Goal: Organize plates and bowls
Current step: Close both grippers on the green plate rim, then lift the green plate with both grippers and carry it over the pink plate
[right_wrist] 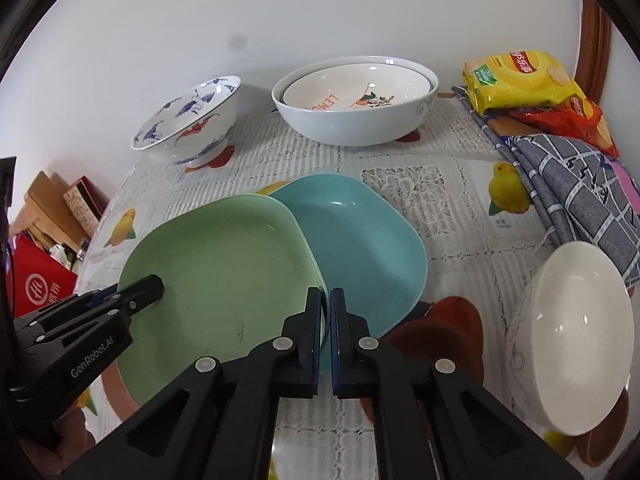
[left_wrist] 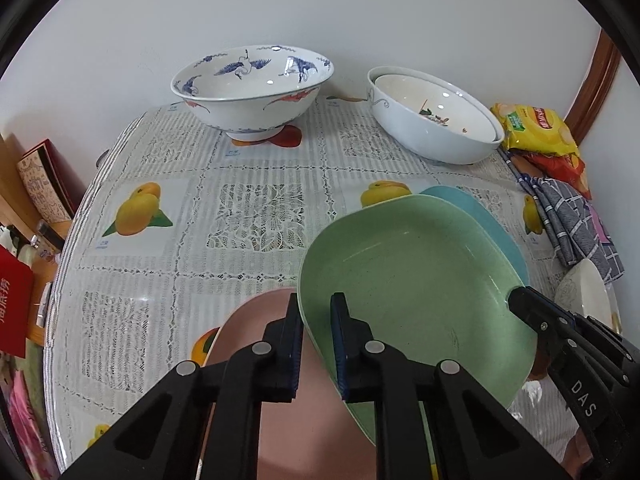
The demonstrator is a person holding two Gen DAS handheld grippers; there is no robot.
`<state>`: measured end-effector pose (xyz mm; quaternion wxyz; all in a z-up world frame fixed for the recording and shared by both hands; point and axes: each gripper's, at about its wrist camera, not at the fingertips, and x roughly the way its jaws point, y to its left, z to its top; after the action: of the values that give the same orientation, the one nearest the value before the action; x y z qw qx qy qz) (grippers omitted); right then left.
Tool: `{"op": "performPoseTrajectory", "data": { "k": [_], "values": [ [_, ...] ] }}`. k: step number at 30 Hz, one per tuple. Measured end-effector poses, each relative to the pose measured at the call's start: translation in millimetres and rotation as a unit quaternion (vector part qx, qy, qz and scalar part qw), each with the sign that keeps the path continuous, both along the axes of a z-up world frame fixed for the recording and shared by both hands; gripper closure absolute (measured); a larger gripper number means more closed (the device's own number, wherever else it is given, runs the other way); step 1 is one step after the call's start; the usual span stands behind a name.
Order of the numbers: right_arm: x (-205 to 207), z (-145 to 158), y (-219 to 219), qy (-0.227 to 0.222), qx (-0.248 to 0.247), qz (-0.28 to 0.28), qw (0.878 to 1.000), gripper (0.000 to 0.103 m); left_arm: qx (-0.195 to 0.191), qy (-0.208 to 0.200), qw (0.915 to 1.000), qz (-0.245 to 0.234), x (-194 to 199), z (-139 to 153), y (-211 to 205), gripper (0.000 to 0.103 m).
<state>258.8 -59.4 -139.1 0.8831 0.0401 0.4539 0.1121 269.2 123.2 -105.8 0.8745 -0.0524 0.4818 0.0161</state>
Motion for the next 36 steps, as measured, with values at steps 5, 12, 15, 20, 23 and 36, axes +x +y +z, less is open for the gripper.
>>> {"op": "performPoseTrajectory", "data": {
  "k": [5, 12, 15, 20, 23, 36],
  "values": [
    [-23.8, 16.0, -1.1, -0.017, 0.006, -0.009, 1.0, 0.099, 0.0, -0.021, 0.9998, 0.0, -20.7, 20.8, -0.9, 0.091],
    [-61.2, 36.0, -13.8, -0.031, 0.031, -0.016, 0.999, 0.099, -0.014, -0.043, 0.9989, 0.006, -59.5, 42.8, -4.0, 0.091],
    [-73.8, 42.3, -19.9, -0.036, 0.04, -0.015, 0.998, 0.099, -0.014, -0.051, 0.9986, 0.008, -74.3, 49.7, -7.3, 0.091],
    [-93.0, 52.3, -28.9, -0.045, 0.052, -0.015, 0.997, 0.099, -0.012, -0.063, 0.9979, 0.011, -95.6, 62.1, -13.2, 0.091],
    [-102.4, 57.5, -32.9, -0.051, 0.056, -0.012, 0.997, 0.099, -0.012, -0.067, 0.9976, 0.013, -105.3, 68.4, -15.6, 0.091],
    [-114.7, 73.6, -32.8, -0.065, 0.087, 0.003, 0.994, 0.099, 0.0, -0.086, 0.9957, 0.033, -122.4, 92.0, -10.2, 0.091]
  ]
}}
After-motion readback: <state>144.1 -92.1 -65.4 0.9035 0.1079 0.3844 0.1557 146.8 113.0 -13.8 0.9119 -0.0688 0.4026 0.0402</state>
